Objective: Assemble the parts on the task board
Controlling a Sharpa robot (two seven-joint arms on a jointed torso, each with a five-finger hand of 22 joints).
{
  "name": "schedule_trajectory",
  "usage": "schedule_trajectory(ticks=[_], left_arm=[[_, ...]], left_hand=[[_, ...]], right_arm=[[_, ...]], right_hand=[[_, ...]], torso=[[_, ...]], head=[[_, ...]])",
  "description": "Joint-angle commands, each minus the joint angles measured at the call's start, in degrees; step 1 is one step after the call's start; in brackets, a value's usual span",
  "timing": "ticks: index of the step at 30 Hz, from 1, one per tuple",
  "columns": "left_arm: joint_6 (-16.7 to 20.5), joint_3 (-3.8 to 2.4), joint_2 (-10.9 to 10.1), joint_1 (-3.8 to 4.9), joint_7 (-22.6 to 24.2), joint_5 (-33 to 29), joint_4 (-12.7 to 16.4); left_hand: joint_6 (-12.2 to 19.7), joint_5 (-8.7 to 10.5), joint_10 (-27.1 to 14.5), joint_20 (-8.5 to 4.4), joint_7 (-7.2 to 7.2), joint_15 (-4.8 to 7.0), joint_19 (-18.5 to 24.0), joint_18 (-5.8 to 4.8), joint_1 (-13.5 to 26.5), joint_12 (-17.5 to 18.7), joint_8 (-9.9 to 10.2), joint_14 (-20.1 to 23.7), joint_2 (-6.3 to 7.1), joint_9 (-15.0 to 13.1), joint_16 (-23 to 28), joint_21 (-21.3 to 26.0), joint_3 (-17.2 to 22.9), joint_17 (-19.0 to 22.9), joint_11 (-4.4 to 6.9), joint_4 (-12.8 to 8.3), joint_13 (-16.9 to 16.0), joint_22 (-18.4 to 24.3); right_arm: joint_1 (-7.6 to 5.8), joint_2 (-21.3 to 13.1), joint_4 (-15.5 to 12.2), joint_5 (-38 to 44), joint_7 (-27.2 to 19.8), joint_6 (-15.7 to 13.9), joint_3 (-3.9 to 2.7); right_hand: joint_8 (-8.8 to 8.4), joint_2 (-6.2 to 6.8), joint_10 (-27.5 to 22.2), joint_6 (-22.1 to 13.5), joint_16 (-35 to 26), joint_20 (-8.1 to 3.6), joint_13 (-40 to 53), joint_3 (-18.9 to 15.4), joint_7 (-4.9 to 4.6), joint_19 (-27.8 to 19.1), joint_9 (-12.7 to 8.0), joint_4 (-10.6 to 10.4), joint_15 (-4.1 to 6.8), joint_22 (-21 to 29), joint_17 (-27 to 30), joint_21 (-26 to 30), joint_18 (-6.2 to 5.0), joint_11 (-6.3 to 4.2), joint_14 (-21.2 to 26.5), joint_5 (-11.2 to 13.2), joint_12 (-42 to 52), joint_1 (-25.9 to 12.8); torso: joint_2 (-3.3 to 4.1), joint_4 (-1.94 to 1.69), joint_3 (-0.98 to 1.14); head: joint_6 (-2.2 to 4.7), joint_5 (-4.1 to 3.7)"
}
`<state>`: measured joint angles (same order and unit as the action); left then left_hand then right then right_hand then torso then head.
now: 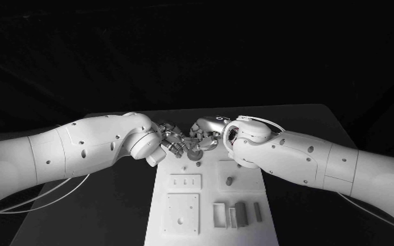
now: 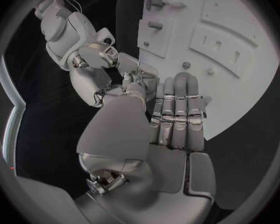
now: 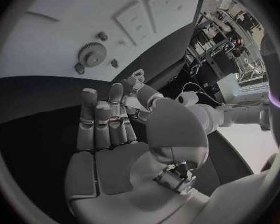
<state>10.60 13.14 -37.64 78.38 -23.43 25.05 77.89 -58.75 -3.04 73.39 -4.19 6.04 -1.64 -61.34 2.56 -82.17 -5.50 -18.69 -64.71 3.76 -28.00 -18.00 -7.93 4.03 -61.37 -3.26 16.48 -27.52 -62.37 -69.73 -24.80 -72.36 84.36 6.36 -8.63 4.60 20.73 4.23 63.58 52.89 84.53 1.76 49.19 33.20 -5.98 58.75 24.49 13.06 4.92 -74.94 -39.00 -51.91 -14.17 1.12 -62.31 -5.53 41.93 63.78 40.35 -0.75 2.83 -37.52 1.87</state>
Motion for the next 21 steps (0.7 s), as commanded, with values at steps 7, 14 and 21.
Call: schedule_trajectory(ticks=[7, 14, 21], left_arm=[[0.31, -0.12, 0.09, 0.10, 0.59, 0.02, 0.26], [0.12, -0.14, -0.02, 0.10, 0.67, -0.70, 0.30], [-0.92, -0.16, 0.03, 0.10, 0.93, -5.39, 0.20]], left_hand=[[-0.09, -2.76, 0.06, 0.15, 0.17, -0.01, 0.24, 0.29, -2.21, 0.39, 0.36, 0.57, -0.20, -0.11, -0.74, 0.26, 1.27, 0.61, -0.12, -0.09, -0.39, -0.46], [0.16, -6.16, -0.19, 0.29, 0.25, -0.15, 0.58, 0.27, -4.47, 0.81, 0.69, 1.10, -0.67, -0.22, -1.27, 0.68, 1.65, 1.20, -0.25, -0.35, -0.69, -0.80], [0.59, -9.09, -0.56, 0.50, 0.36, -0.36, 0.94, 0.22, -7.04, 1.22, 1.09, 1.73, -1.11, -0.31, -1.69, 1.19, 1.98, 1.78, -0.46, -0.72, -0.84, -1.01]], right_arm=[[0.05, 0.48, 0.08, 0.46, -0.93, 1.24, -0.03], [0.07, 0.61, 0.63, 0.50, -0.83, 1.23, -0.03], [0.08, 0.72, 1.04, 0.56, -0.94, 1.01, -0.03]], right_hand=[[0.34, 0.10, 0.09, 1.49, -0.12, -0.25, 0.08, 0.07, -1.05, 0.01, 0.07, 0.38, 0.35, -0.82, -0.10, -0.09, -0.83, -0.39, -0.18, -0.19, -0.40, -0.26], [0.34, 0.04, 0.09, 1.51, -0.13, -0.25, 0.08, 0.11, -1.05, 0.01, 0.08, 0.40, 0.36, -0.82, -0.10, -0.09, -0.83, -0.39, -0.18, -0.20, -0.41, -0.25], [0.34, 0.00, 0.09, 1.52, -0.13, -0.25, 0.08, 0.13, -1.04, 0.01, 0.09, 0.43, 0.36, -0.82, -0.11, -0.09, -0.83, -0.40, -0.17, -0.20, -0.43, -0.25]], torso=[[-0.01, -0.03, -0.04], [0.00, -0.02, -0.04], [-0.01, -0.05, -0.05]], head=[[0.01, 0.03], [0.05, 0.01], [0.00, -0.05]])
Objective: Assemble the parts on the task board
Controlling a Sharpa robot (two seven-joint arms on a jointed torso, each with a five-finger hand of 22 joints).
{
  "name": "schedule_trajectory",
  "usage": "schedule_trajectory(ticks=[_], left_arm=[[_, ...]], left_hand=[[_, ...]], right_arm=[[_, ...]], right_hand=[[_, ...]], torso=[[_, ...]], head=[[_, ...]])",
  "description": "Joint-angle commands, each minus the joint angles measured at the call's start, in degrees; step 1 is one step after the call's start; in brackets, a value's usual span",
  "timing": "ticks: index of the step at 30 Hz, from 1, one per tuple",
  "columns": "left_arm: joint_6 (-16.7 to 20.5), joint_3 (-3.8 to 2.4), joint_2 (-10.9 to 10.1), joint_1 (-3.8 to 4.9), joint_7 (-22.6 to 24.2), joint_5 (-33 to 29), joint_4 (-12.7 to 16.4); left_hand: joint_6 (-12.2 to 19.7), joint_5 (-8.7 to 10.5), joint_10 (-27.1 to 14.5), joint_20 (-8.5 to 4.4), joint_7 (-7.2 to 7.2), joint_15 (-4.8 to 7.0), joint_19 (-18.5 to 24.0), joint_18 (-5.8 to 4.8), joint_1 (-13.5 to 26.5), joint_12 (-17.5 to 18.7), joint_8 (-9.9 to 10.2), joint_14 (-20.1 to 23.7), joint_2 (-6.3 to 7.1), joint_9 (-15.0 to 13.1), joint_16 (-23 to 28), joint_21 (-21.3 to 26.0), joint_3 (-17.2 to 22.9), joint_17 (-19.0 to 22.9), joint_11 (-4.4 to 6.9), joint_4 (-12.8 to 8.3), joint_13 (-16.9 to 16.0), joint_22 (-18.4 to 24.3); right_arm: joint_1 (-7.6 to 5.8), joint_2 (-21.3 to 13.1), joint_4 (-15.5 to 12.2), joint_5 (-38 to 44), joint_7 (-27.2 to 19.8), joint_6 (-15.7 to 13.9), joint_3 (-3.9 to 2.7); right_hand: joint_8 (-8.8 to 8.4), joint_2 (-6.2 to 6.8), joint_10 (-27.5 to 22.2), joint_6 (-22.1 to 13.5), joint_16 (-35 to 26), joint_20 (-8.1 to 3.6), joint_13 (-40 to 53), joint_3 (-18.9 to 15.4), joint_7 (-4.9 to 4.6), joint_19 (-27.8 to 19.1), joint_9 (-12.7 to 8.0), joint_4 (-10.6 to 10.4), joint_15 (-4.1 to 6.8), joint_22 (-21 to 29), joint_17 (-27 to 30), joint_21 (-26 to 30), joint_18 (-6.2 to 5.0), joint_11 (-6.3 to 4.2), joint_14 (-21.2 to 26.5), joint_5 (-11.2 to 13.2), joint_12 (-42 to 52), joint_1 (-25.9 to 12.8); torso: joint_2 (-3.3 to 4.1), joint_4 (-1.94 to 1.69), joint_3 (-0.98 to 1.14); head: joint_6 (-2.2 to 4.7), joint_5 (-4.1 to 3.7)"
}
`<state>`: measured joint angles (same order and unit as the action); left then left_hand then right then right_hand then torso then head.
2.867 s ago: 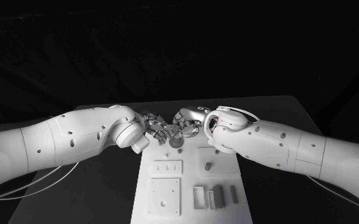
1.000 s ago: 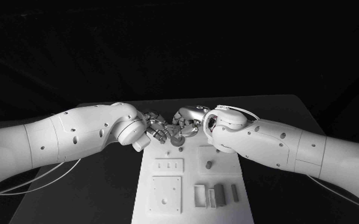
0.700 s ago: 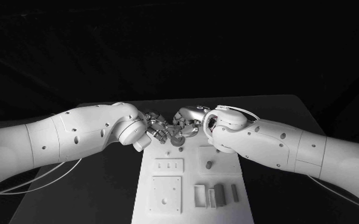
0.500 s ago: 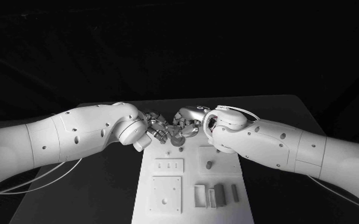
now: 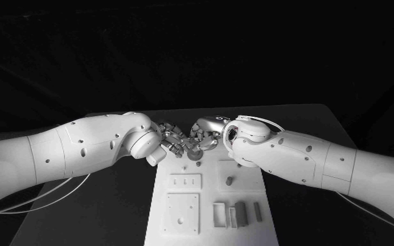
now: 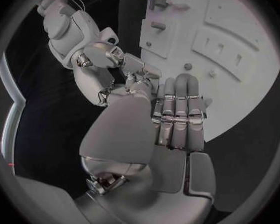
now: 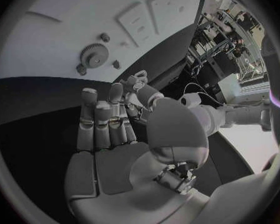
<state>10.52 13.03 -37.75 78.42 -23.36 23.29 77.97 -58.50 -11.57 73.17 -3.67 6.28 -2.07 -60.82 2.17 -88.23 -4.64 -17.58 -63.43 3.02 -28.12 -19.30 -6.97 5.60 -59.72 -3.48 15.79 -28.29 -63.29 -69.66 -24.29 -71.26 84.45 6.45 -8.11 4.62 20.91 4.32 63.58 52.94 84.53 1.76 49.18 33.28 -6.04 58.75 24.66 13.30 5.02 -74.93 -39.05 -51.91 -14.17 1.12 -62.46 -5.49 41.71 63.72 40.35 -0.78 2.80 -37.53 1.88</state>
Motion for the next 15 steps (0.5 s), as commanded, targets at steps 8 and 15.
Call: schedule_trajectory(ticks=[8, 15], left_arm=[[-0.97, -0.07, 0.14, 0.06, 1.21, -4.73, 0.03], [-1.11, -0.07, 0.14, 0.06, 1.35, -5.33, 0.03]], left_hand=[[0.56, -0.85, -0.56, 0.10, 0.22, -0.04, 0.56, 0.55, -1.64, 0.52, 0.17, 0.66, -0.67, -0.20, -0.52, 0.41, 0.56, 0.31, -0.40, 0.04, -0.03, -0.15], [0.71, -0.82, -0.67, 0.17, 0.37, -0.13, 0.60, 0.53, -1.18, 0.57, 0.29, 0.81, -1.22, -0.23, -0.63, 0.49, 0.51, 0.44, -0.49, 0.60, -0.01, -0.25]], right_arm=[[0.04, 0.27, -0.36, 0.46, -1.23, 0.52, -0.04], [0.06, 0.26, -0.60, 0.46, -1.24, 0.38, -0.04]], right_hand=[[0.16, -0.15, 0.09, 1.48, -0.15, -0.24, 0.08, 0.07, -0.99, 0.00, -0.06, 0.18, 0.27, -0.83, -0.07, -0.08, -0.83, -0.40, -0.01, -0.24, -0.23, -0.24], [0.16, -0.20, 0.10, 1.51, -0.16, -0.24, 0.08, 0.08, -0.98, 0.00, -0.05, 0.17, 0.27, -0.83, -0.08, -0.08, -0.83, -0.40, 0.00, -0.24, -0.24, -0.28]], torso=[[0.00, -0.02, 0.04], [-0.01, 0.00, 0.06]], head=[[0.03, -0.07], [0.04, -0.10]])
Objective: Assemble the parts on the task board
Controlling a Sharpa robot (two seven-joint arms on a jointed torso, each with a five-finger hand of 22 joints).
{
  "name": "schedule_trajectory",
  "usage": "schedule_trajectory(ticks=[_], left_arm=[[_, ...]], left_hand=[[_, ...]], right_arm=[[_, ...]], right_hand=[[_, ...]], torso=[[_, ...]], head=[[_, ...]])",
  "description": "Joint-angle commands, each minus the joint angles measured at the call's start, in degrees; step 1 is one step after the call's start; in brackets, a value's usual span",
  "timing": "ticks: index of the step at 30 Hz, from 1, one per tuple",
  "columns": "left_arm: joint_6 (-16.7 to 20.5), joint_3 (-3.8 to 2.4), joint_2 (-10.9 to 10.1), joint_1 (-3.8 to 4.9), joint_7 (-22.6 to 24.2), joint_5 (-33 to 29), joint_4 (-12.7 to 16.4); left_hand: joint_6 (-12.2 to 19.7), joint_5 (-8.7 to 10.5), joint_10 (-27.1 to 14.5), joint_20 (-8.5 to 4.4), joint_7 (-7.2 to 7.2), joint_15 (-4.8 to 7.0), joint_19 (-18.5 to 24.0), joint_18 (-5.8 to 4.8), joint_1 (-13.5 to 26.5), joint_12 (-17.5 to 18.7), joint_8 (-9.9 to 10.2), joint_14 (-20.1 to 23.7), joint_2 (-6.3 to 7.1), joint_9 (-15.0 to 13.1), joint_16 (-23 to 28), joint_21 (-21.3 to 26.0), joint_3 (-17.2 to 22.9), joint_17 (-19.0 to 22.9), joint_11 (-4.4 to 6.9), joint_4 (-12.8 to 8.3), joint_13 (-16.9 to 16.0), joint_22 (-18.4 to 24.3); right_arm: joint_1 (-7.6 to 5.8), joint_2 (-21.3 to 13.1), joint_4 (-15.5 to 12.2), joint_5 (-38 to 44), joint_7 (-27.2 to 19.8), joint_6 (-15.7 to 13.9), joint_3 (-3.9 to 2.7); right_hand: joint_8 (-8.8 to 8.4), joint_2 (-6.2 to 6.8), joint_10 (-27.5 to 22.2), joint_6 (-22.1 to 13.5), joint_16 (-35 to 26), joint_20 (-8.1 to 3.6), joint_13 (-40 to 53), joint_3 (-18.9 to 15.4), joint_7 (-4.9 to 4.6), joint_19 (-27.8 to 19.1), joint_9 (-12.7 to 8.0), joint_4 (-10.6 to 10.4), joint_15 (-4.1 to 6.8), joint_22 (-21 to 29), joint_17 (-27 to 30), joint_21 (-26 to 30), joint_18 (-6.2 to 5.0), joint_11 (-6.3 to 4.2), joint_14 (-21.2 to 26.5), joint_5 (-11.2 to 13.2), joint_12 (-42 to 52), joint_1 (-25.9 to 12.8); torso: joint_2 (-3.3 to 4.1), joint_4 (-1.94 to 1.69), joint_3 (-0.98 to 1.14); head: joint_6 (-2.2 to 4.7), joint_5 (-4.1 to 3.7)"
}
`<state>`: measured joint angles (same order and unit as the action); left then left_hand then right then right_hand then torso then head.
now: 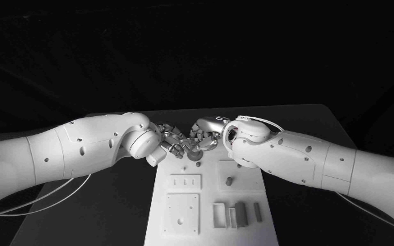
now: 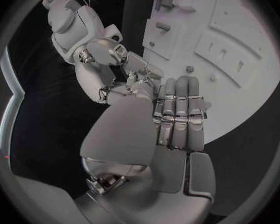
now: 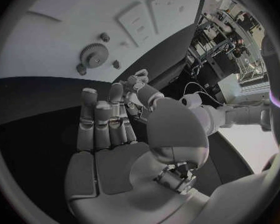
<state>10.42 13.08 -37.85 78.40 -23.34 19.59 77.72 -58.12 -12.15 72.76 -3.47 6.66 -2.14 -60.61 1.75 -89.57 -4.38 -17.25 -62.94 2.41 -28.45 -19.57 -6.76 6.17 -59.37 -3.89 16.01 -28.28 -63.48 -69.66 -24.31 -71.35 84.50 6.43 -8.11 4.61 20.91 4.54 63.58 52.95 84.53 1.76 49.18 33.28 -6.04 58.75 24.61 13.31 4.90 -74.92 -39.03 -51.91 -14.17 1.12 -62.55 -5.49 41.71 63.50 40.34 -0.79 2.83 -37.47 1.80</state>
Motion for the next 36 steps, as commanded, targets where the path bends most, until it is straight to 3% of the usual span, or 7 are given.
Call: schedule_trajectory(ticks=[1, 10, 29, 31, 33, 34, 36], left_arm=[[-0.98, -0.11, 0.24, 0.08, 1.33, -1.74, 0.29], [1.05, -0.12, 0.23, 0.09, 1.47, -2.59, 0.02], [3.15, -0.15, 0.18, 0.09, 2.34, -2.93, -0.18], [3.04, -0.15, 0.17, 0.09, 2.35, -3.07, -0.21], [2.86, -0.15, 0.16, 0.09, 2.33, -3.21, -0.24], [2.79, -0.15, 0.16, 0.09, 2.31, -3.25, -0.24], [2.70, -0.15, 0.13, 0.09, 2.34, -3.27, -0.23]], left_hand=[[0.32, -0.25, -0.26, -0.04, -0.01, -0.05, 0.39, 0.95, 0.16, 0.31, -0.05, 0.33, -0.67, 0.10, -0.38, 0.29, -0.05, 0.11, -0.07, 0.38, -0.02, -0.07], [-0.67, -1.37, 0.98, -0.32, -0.72, 0.43, -0.07, 0.91, -2.65, -0.13, -0.67, -0.40, -0.22, -0.73, -1.75, 0.40, 3.10, 0.22, 0.54, -0.27, -0.32, -0.49], [-2.93, -11.39, 3.89, -1.66, -1.88, 1.70, -1.21, 0.34, 2.62, -0.68, -2.19, -1.58, 1.81, -4.84, -5.52, -0.51, 8.20, -0.44, 1.81, -3.92, -2.05, -3.84], [-2.94, -11.33, 3.92, -1.67, -1.87, 1.74, -1.19, 0.21, 6.48, -0.49, -1.93, -1.43, 2.02, -5.74, -6.00, -0.35, 10.81, -0.26, 1.81, -7.72, -2.52, -4.52], [-3.16, -11.15, 4.06, -1.74, -1.84, 1.70, -1.51, 0.15, 16.59, -0.21, -1.26, -1.27, 1.45, -7.10, -6.71, 0.00, 17.68, 0.32, 1.80, -18.41, -3.27, -5.58], [-3.65, -10.82, 4.47, -1.64, -1.75, 1.98, -2.54, 0.20, 28.82, -0.21, -0.66, -1.50, -0.65, -8.06, -7.37, -0.05, 25.62, 1.02, 1.93, -30.69, -3.86, -6.65], [-3.84, -10.77, 4.44, -1.81, -1.85, 1.78, -2.68, 0.14, 30.64, -0.14, -0.67, -1.52, -1.14, -8.50, -7.57, -0.07, 27.31, 1.21, 1.84, -31.44, -3.99, -7.11]], right_arm=[[0.06, 0.28, -0.58, 0.41, -1.20, 0.29, -0.03], [0.08, 0.20, -0.70, 0.41, -1.07, 0.07, -0.03], [0.57, 0.44, 0.07, 0.41, -1.18, -0.26, -0.03], [0.57, 0.44, 0.18, 0.41, -1.25, -0.24, -0.02], [0.58, 0.46, 0.30, 0.41, -1.25, -0.24, -0.02], [0.59, 0.45, 0.36, 0.41, -1.25, -0.27, -0.02], [0.64, 0.44, 0.62, 0.41, -1.27, -0.33, -0.02]], right_hand=[[0.16, -0.43, 0.10, 1.51, -0.16, -0.24, 0.08, 0.09, -0.98, 0.00, 0.00, 0.16, 0.39, -0.84, -0.09, -0.08, -0.83, -0.40, 0.08, -0.24, -0.24, -0.07], [0.16, -0.43, 0.10, 1.53, -0.16, -0.23, 0.08, 0.08, -0.98, 0.00, 0.01, 0.16, 0.39, -0.84, -0.10, -0.08, -0.83, -0.40, 0.08, -0.23, -0.25, -0.11], [-0.08, 0.18, -0.05, 1.26, -0.29, -0.21, 0.03, 0.03, -1.05, -0.13, 0.00, 0.47, 0.35, -0.83, -0.12, 0.00, -0.83, -0.34, 0.22, -0.22, -0.46, -0.33], [-0.10, 0.22, -0.07, 1.24, -0.31, -0.20, 0.02, 0.03, -1.07, -0.15, 0.00, 0.48, 0.34, -0.83, -0.12, 0.02, -0.83, -0.32, 0.24, -0.22, -0.49, -0.37], [-0.13, 0.25, -0.09, 1.21, -0.33, -0.19, 0.02, 0.03, -1.08, -0.16, 0.00, 0.49, 0.33, -0.83, -0.11, 0.03, -0.83, -0.31, 0.25, -0.22, -0.51, -0.40], [-0.15, 0.28, -0.12, 1.18, -0.34, -0.19, 0.01, 0.02, -1.09, -0.17, -0.01, 0.49, 0.32, -0.82, -0.11, 0.04, -0.83, -0.30, 0.27, -0.22, -0.53, -0.42], [-0.23, 0.36, -0.19, 1.07, -0.38, -0.17, -0.01, 0.03, -1.13, -0.22, -0.02, 0.52, 0.28, -0.81, -0.11, 0.07, -0.83, -0.26, 0.31, -0.22, -0.60, -0.48]], torso=[[0.00, 0.01, 0.03], [-0.01, 0.03, 0.06], [-0.01, -0.02, 0.02], [0.00, -0.02, 0.00], [0.00, -0.02, 0.00], [-0.01, -0.02, -0.01], [-0.01, -0.04, -0.04]], head=[[-0.02, -0.02], [-0.14, 0.07], [-0.17, 0.20], [-0.21, 0.22], [-0.21, 0.22], [-0.14, 0.21], [-0.12, 0.19]])
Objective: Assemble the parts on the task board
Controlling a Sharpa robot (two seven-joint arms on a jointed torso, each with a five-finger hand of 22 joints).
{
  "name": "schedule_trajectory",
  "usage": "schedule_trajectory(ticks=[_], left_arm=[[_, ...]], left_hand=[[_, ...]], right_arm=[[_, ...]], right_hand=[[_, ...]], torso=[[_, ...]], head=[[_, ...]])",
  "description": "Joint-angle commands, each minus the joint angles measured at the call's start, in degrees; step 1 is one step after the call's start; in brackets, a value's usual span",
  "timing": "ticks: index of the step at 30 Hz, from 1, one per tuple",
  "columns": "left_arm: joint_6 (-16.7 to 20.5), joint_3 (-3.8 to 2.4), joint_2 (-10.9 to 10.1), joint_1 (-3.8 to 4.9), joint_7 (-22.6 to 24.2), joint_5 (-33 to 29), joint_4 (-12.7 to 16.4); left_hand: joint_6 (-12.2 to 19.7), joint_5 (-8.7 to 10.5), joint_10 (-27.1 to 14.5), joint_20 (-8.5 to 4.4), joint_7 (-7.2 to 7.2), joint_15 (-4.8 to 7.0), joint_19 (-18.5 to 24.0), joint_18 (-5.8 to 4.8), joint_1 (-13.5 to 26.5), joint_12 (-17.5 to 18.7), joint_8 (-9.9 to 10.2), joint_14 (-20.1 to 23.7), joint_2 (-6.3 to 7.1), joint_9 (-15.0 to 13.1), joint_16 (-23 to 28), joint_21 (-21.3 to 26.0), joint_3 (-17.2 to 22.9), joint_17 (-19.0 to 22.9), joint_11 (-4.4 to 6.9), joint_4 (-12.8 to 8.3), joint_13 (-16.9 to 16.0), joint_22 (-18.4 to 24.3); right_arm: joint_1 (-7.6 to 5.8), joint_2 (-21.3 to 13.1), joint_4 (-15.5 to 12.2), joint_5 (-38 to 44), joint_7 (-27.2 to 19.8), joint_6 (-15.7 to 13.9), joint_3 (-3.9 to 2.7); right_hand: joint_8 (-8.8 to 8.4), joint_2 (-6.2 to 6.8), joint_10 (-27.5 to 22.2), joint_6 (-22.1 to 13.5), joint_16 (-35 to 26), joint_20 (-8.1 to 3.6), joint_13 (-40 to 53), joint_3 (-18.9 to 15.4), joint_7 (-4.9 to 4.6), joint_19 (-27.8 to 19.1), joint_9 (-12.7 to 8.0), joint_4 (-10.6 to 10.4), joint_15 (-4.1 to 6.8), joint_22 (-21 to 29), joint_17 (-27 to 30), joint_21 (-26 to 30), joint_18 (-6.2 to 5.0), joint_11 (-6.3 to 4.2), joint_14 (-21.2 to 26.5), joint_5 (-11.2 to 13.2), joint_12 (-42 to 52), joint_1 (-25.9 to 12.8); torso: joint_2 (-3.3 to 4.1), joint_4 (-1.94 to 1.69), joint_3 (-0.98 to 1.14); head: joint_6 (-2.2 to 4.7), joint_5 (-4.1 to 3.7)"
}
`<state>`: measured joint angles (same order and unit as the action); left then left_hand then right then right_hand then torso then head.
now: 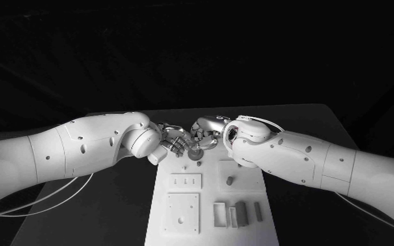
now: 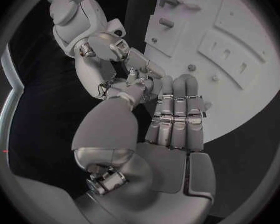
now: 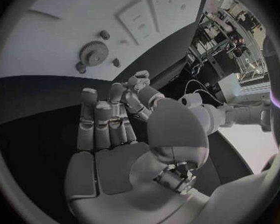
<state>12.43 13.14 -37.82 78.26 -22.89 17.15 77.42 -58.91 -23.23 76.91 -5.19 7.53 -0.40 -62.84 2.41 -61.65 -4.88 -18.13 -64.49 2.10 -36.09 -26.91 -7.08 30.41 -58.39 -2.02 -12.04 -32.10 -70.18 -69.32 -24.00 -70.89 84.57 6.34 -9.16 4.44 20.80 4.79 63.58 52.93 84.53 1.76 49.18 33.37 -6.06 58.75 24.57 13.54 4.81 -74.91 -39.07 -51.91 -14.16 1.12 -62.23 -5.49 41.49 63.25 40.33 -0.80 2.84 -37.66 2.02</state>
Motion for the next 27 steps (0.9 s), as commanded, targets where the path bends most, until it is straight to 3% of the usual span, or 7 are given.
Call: schedule_trajectory(ticks=[1, 5, 14, 22, 27], left_arm=[[0.62, -0.21, 0.09, 0.22, 1.91, -0.84, 0.06], [0.33, -0.21, 0.00, 0.22, 1.85, -0.84, 0.00], [-0.07, -0.21, -0.36, 0.22, 1.93, -0.24, 0.01], [-0.54, -0.20, -0.77, 0.22, 1.68, 1.56, 0.21], [-2.35, -0.12, -1.56, 0.22, -0.80, 4.76, 0.58]], left_hand=[[-3.06, 0.31, 0.30, -0.10, -2.73, 0.04, -0.48, -0.51, 2.89, 0.36, 0.21, 0.02, -0.84, -0.93, -0.26, 0.25, 3.22, 0.24, -0.02, -3.49, -0.20, -0.47], [-3.10, 0.34, 0.34, -0.11, -2.75, 0.05, -0.48, -0.52, 3.27, 0.35, 0.20, 0.01, -0.85, -1.05, -0.33, 0.26, 3.46, 0.27, -0.01, -3.63, -0.26, -0.59], [-3.30, 0.11, 0.56, -0.16, -2.86, 0.12, -0.44, -0.55, 3.88, 0.23, 0.12, -0.14, -0.79, -1.32, -0.58, 0.30, 3.86, 0.25, 0.10, -3.79, -0.42, -0.84], [-3.32, 0.03, 0.58, -0.19, -2.88, 0.14, -0.45, -0.55, 3.94, 0.22, 0.13, -0.15, -0.79, -1.40, -0.64, 0.30, 4.01, 0.25, 0.12, -3.89, -0.47, -0.92], [-3.40, 0.01, 0.71, -0.22, -2.92, 0.19, -0.49, -0.55, 3.98, 0.14, 0.09, -0.25, -0.79, -1.50, -0.78, 0.29, 4.17, 0.22, 0.18, -4.01, -0.56, -1.04]], right_arm=[[0.33, 0.14, 0.35, 0.34, -1.18, 0.58, 0.16], [0.52, 0.00, 1.22, -0.07, -1.61, -0.41, 0.16], [0.65, -1.72, 1.61, -1.20, -2.27, -1.91, 0.16], [0.66, -3.97, 2.23, -1.65, -2.47, -3.43, 0.17], [0.66, -6.54, 2.19, -3.02, -2.81, -5.19, 0.15]], right_hand=[[-0.17, 0.17, -0.23, 1.02, -0.40, -0.16, -0.01, -0.05, -1.15, -0.24, 0.01, 0.30, 0.35, -0.82, -0.08, 0.09, -0.84, -0.24, 0.01, -0.22, -0.41, -0.26], [-0.88, 0.64, -0.79, -0.05, -0.57, -0.05, -0.08, -0.01, -1.53, -0.46, -0.21, 0.33, 0.02, -0.78, -0.08, 0.27, -0.84, 0.13, 0.23, -0.23, -0.78, -0.53], [-3.74, 2.50, -3.10, -4.89, -1.28, 0.49, -0.43, -0.10, -3.38, -1.45, -1.54, 0.20, -1.64, -0.65, 0.05, 1.00, -0.84, 1.88, 1.39, -0.22, -1.98, -0.90], [-3.84, 2.66, -3.33, -5.08, -1.34, 0.59, -0.44, -0.08, -3.51, -1.58, -1.62, 0.14, -1.78, -0.65, 0.05, 1.10, -0.84, 2.00, 1.55, -0.21, -2.04, -0.81], [-3.77, 2.65, -3.30, -4.96, -1.32, 0.61, -0.42, -0.05, -3.50, -1.56, -1.61, 0.11, -1.79, -0.67, 0.03, 1.09, -0.84, 2.00, 1.54, -0.22, -2.00, -0.74]], torso=[[0.01, -0.02, -0.05], [0.02, -0.04, -0.07], [0.00, 0.02, -0.04], [-0.01, 0.05, 0.06], [-0.06, 0.07, 0.14]], head=[[0.06, -0.03], [0.05, -0.01], [0.07, 0.10], [0.13, 0.23], [-0.06, 0.47]])
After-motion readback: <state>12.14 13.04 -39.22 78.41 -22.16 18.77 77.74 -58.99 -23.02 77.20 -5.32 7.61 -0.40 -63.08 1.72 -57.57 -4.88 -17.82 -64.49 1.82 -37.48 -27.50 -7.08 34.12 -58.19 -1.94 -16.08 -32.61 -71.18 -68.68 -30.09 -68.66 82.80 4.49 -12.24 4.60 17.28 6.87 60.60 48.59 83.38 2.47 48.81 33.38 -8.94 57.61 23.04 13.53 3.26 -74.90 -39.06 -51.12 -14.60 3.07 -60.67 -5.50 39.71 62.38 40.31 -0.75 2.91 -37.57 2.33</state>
